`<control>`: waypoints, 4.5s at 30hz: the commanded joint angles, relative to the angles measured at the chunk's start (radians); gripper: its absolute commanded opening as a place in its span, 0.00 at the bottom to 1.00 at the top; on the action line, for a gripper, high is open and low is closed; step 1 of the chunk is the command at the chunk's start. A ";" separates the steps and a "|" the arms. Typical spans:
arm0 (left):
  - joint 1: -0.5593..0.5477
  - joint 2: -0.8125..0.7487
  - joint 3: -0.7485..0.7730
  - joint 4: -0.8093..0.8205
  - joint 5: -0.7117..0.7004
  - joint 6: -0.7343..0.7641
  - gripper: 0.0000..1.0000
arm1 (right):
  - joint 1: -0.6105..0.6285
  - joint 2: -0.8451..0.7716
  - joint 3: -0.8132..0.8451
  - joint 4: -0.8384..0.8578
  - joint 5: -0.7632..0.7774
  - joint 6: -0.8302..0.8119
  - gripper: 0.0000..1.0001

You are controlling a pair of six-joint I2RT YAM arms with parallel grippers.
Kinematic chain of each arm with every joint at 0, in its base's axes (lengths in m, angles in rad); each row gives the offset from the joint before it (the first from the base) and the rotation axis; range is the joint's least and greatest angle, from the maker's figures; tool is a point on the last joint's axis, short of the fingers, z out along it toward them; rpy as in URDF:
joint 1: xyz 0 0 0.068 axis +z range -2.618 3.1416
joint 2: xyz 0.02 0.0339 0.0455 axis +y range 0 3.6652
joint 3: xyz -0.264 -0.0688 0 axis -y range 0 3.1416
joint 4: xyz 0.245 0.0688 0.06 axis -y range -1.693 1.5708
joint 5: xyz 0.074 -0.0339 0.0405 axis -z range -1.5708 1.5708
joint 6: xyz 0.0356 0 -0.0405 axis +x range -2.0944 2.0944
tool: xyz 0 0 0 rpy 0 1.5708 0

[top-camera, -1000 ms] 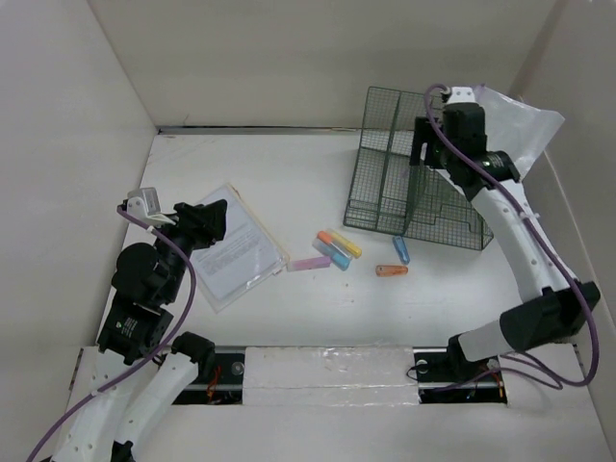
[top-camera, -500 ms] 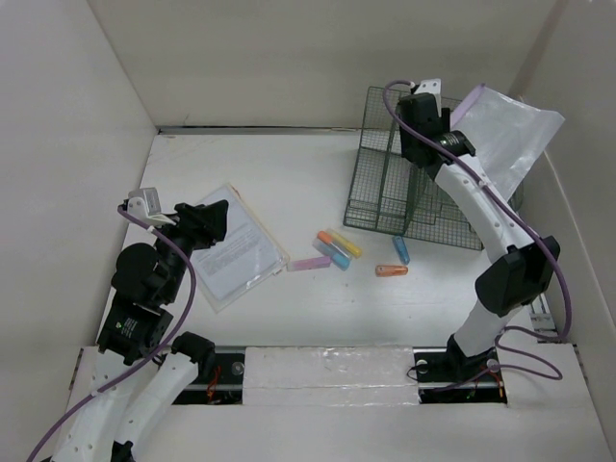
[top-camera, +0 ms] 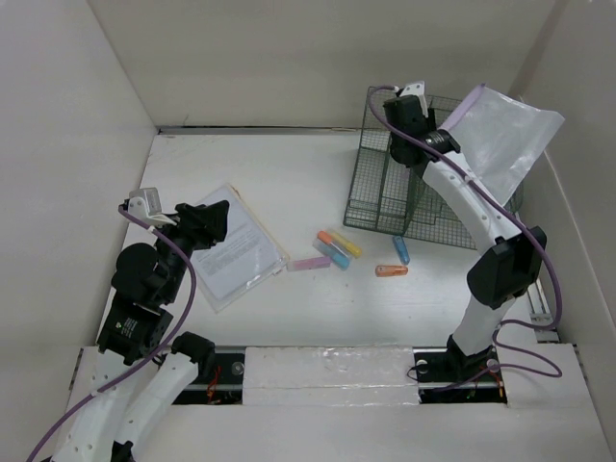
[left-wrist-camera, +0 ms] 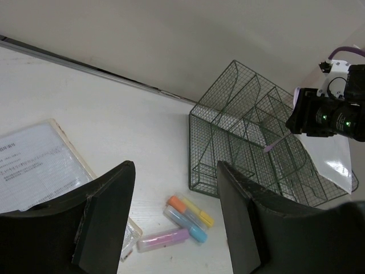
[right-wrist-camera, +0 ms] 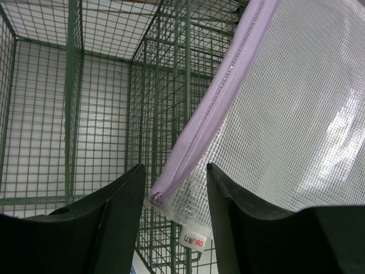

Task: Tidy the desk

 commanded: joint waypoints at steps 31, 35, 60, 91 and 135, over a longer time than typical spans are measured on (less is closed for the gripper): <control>-0.005 0.000 0.009 0.033 0.021 0.001 0.55 | 0.091 -0.160 -0.123 0.006 0.084 0.063 0.03; -0.005 0.002 0.008 0.033 0.022 0.001 0.55 | 0.121 -0.214 -0.187 -0.005 0.088 0.085 0.02; -0.005 -0.005 0.002 0.033 0.034 -0.002 0.55 | 0.037 -0.460 -0.439 -0.060 -0.006 0.197 0.04; -0.016 -0.008 0.003 0.033 0.047 -0.003 0.55 | -0.739 -1.009 -0.904 0.393 -0.592 0.602 0.55; -0.016 -0.054 -0.014 0.025 -0.168 -0.036 0.50 | 0.342 0.539 0.036 0.580 -1.112 0.421 0.58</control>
